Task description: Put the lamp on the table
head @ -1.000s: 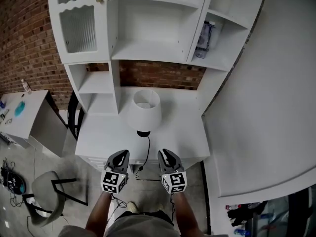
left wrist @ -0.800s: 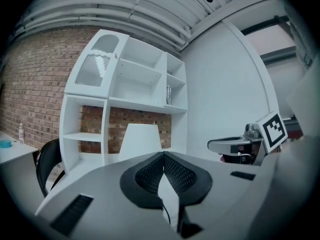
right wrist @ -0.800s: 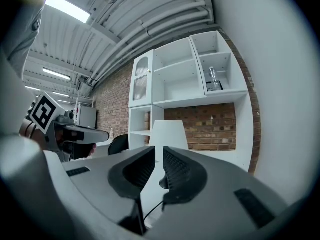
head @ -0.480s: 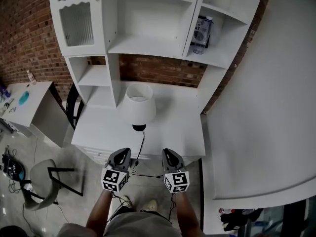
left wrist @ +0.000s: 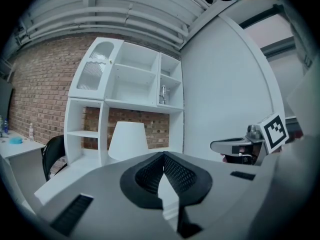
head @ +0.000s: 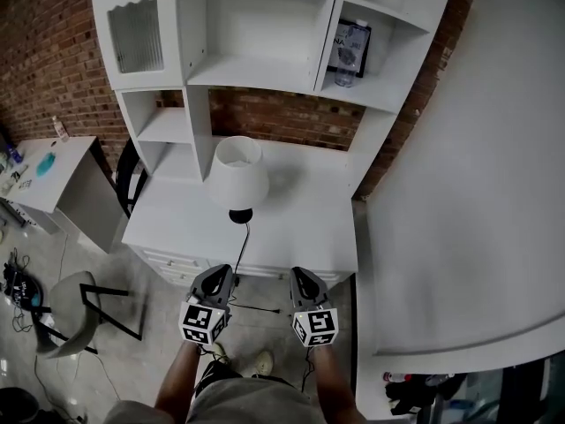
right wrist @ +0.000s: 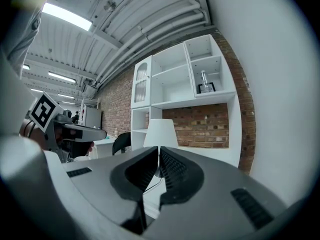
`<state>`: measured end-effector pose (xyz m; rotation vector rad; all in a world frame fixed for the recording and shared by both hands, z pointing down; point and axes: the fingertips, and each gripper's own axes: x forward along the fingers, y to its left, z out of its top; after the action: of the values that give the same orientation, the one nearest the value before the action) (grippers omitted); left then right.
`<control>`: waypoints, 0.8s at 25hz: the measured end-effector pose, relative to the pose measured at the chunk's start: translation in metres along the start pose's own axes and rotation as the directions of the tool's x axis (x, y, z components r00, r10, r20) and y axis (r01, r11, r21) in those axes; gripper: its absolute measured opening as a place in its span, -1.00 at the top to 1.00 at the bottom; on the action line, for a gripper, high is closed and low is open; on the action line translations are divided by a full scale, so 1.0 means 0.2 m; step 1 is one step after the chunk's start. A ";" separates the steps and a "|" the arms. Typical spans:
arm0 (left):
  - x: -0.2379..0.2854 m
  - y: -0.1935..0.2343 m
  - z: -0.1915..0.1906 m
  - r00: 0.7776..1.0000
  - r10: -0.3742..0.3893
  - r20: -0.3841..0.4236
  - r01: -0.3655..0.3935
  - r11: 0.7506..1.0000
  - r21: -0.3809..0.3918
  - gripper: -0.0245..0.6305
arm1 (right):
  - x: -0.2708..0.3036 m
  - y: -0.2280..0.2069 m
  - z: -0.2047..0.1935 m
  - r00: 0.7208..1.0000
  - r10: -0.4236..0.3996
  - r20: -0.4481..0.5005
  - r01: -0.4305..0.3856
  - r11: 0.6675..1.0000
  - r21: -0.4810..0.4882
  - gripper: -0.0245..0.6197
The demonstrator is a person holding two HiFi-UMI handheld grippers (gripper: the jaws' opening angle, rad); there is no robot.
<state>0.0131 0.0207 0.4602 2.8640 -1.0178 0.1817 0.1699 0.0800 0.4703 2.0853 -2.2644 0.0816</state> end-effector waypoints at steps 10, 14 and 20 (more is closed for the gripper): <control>-0.05 -0.06 -0.01 0.999 0.042 0.002 -0.042 0.999 -0.009 0.91 | -0.07 0.01 -0.05 1.000 0.029 -0.010 -0.029 1.000 0.004 0.85; -0.06 -0.07 -0.01 0.999 0.049 -0.002 -0.049 0.999 -0.005 0.91 | -0.07 0.01 -0.05 0.999 0.034 -0.008 -0.033 0.999 0.014 0.85; -0.06 -0.08 -0.03 0.999 0.050 -0.015 -0.050 0.999 -0.006 0.91 | -0.07 0.01 -0.06 0.999 0.045 -0.004 -0.045 0.999 0.021 0.85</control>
<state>0.0136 0.0404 0.4633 2.8288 -1.0865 0.2026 0.1694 0.0959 0.4816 2.0426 -2.3179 0.1133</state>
